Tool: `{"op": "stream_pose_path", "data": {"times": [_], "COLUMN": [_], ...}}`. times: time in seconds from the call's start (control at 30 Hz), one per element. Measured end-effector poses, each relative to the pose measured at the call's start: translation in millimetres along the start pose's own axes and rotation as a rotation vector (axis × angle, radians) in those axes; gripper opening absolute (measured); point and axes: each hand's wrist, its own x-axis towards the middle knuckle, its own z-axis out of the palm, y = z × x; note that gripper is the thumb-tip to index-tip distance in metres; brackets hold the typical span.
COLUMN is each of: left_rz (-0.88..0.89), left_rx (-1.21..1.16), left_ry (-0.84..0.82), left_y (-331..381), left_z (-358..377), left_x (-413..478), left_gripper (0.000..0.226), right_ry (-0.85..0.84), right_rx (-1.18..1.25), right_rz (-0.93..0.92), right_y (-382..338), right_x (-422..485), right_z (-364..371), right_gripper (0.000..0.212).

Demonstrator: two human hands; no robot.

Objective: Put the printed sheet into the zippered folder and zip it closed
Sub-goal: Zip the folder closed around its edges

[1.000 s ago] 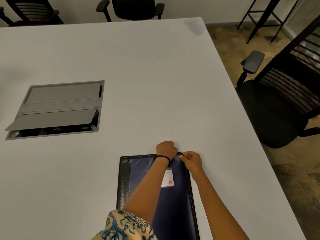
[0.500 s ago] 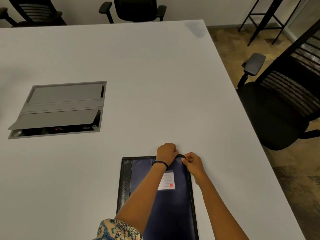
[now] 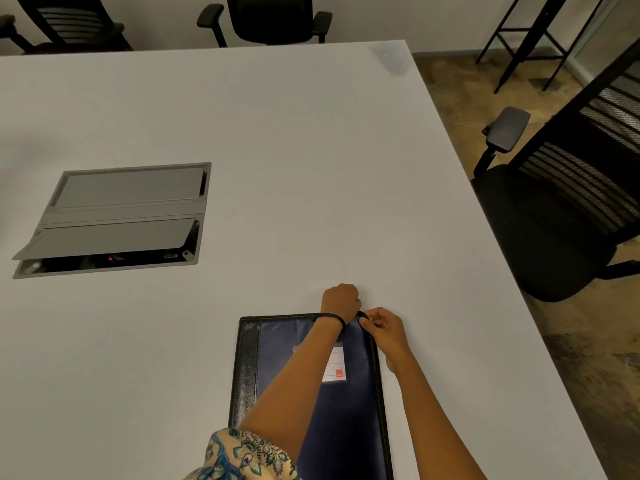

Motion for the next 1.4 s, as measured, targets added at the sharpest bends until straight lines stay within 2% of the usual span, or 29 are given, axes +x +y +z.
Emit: {"op": "stream_pose_path", "data": {"times": [0.3, 0.5, 0.7, 0.83, 0.97, 1.4], "left_rz": [0.039, 0.037, 0.063, 0.022, -0.045, -0.162], "left_rx": [0.223, 0.09, 0.046, -0.034, -0.082, -0.156], "left_ry": [-0.082, -0.202, -0.184, -0.16, -0.142, -0.086], "left_y": [0.1, -0.9, 12.8, -5.3, -22.1, -74.4], "left_z": [-5.3, -10.6, -3.7, -2.8, -5.9, -15.8], "left_x": [8.7, 11.8, 12.7, 15.0, 11.9, -10.2], "left_gripper": [0.03, 0.031, 0.032, 0.032, 0.044, 0.041], "right_ry": [0.007, 0.02, 0.019, -0.009, -0.033, -0.063], "right_rx": [0.028, 0.014, 0.028, 0.034, 0.046, 0.066], "right_rz": [-0.004, -0.016, -0.01, -0.015, -0.001, -0.021], "right_y": [2.8, 4.7, 5.1, 5.6, 5.3, 5.3], "right_x": [0.5, 0.9, 1.6, 2.1, 2.9, 2.5], "right_z": [-1.1, -0.1, 0.2, -2.7, -5.2, -6.6], "right_gripper": [0.007, 0.003, 0.003, 0.008, 0.006, 0.011]}}
